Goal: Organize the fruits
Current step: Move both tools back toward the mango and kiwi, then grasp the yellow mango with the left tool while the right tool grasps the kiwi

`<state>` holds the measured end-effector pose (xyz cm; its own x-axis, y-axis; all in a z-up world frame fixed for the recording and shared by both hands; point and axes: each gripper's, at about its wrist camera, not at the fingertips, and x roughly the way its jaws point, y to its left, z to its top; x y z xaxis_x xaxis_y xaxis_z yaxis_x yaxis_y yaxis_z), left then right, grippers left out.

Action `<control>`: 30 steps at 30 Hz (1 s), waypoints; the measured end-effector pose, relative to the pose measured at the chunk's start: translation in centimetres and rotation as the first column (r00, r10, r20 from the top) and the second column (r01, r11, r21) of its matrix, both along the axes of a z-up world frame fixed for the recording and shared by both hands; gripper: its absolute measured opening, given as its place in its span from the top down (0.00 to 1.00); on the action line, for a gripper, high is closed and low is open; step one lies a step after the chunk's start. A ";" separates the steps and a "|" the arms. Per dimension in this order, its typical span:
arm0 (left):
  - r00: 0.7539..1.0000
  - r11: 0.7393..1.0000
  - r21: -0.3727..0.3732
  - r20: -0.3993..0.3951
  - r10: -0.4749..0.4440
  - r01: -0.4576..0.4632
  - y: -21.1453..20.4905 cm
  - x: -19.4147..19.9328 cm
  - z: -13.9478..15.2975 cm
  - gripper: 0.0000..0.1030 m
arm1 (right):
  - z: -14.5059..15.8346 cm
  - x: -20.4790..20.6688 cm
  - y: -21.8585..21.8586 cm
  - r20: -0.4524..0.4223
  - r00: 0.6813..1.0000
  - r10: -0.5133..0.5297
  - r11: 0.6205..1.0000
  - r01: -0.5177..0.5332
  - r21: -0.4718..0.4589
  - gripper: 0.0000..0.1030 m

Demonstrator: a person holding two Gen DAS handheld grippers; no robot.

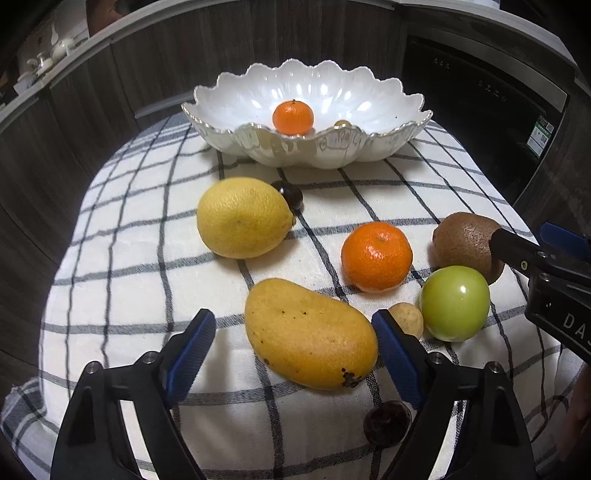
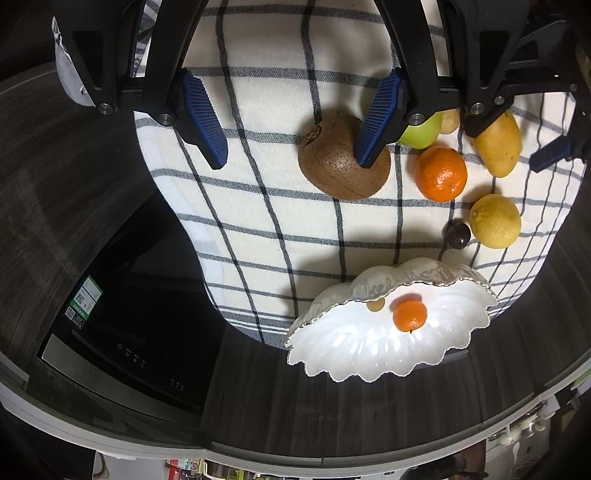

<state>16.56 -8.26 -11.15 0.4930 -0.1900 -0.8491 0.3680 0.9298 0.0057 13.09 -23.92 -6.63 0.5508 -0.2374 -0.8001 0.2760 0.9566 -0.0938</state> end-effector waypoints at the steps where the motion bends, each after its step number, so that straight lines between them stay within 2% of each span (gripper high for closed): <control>1: 1.000 1.000 -0.006 -0.009 0.000 0.000 0.0 0.0 -0.2 0.20 | 0.0 0.0 0.0 -0.001 1.000 0.002 1.000 -0.002 0.002 0.30; 5: 0.999 0.999 -0.037 -0.038 -0.010 0.009 -0.2 0.1 -0.5 0.32 | 0.0 0.1 0.2 0.004 1.000 0.016 1.000 -0.016 0.016 0.30; 11: 0.999 0.999 -0.045 -0.041 0.001 -0.003 -0.1 0.3 -0.5 0.33 | -0.1 1.5 0.7 0.004 0.998 0.056 0.997 -0.057 0.059 0.30; 24: 0.997 0.997 -0.024 -0.032 0.075 -0.076 1.2 1.3 -0.4 0.34 | -3.2 4.5 0.6 -0.111 0.992 0.060 0.986 -0.041 0.163 0.30; 27: 0.996 0.996 -0.022 -0.026 0.080 -0.081 1.3 1.3 -0.2 0.34 | -3.3 4.7 0.4 -0.108 0.993 0.057 0.981 -0.035 0.191 0.34; 30: 0.996 0.996 -0.020 -0.018 0.084 -0.084 1.3 1.4 -0.1 0.34 | -3.3 4.7 0.5 -0.105 0.993 0.062 0.983 -0.043 0.180 0.36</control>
